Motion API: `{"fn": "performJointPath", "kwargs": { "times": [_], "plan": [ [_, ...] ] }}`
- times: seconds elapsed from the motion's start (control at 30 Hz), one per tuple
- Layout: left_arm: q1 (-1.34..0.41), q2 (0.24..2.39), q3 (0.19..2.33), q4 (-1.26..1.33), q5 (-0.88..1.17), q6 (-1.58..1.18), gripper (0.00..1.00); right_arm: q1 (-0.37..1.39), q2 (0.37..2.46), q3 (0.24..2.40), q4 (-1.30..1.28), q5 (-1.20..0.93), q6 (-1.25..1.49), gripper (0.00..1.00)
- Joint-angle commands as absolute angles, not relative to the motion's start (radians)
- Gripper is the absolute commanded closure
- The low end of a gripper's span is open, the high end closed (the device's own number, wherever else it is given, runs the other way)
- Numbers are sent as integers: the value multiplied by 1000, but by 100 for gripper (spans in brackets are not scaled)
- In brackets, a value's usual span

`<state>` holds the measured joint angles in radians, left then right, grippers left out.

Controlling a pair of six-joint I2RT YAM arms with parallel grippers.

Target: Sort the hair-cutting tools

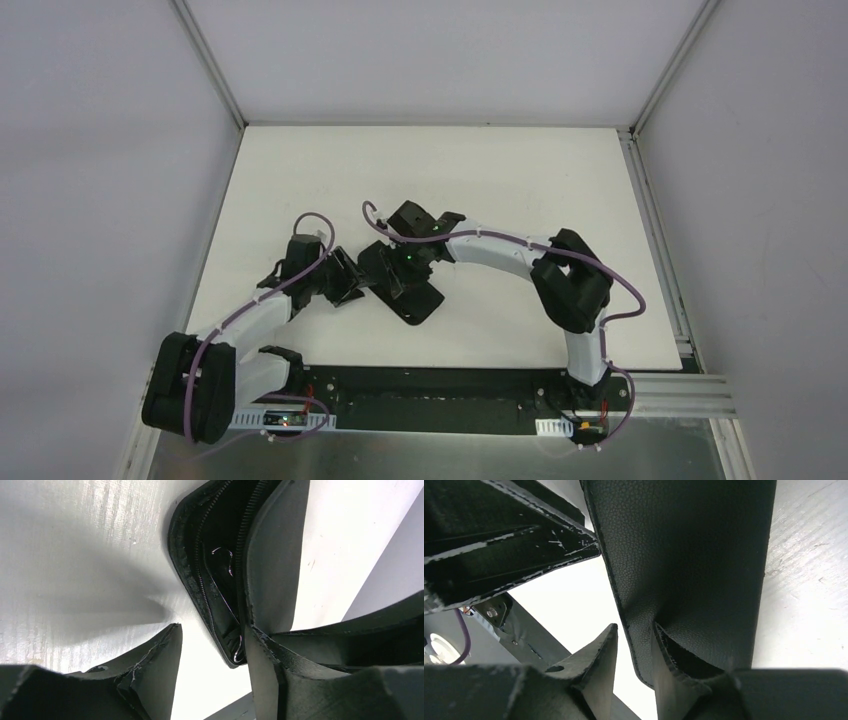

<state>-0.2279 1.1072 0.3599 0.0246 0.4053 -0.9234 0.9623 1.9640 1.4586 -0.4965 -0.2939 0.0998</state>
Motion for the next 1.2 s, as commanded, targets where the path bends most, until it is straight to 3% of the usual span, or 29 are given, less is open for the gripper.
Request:
{"fn": "performJointPath", "kwargs": {
  "times": [0.0,0.27,0.47,0.57,0.7,0.83,0.97,1.1,1.17],
  "plan": [
    [-223,1056,382,-27,368,-910,47,983,1978,1408,-510,-307,194,65],
    [-147,1103,575,-216,309,-747,43,995,1986,1381,-514,-260,214,64],
    [-112,1298,791,-259,325,-614,31,1007,1959,1361,-534,-214,196,63],
    [-112,1453,900,-290,390,-561,31,1015,1955,1361,-550,-183,190,63],
    [-113,1619,961,-303,486,-553,37,1032,1959,1368,-593,-107,177,63],
    [-119,1632,927,-302,503,-557,45,1030,1956,1354,-624,-14,172,63],
    [-126,1586,867,-302,507,-567,67,1019,1957,1350,-649,92,140,63],
    [-144,1527,801,-302,500,-590,80,976,1965,1362,-662,130,108,59],
    [-158,1494,765,-301,494,-608,82,952,1966,1377,-668,138,87,57]
  ]
}}
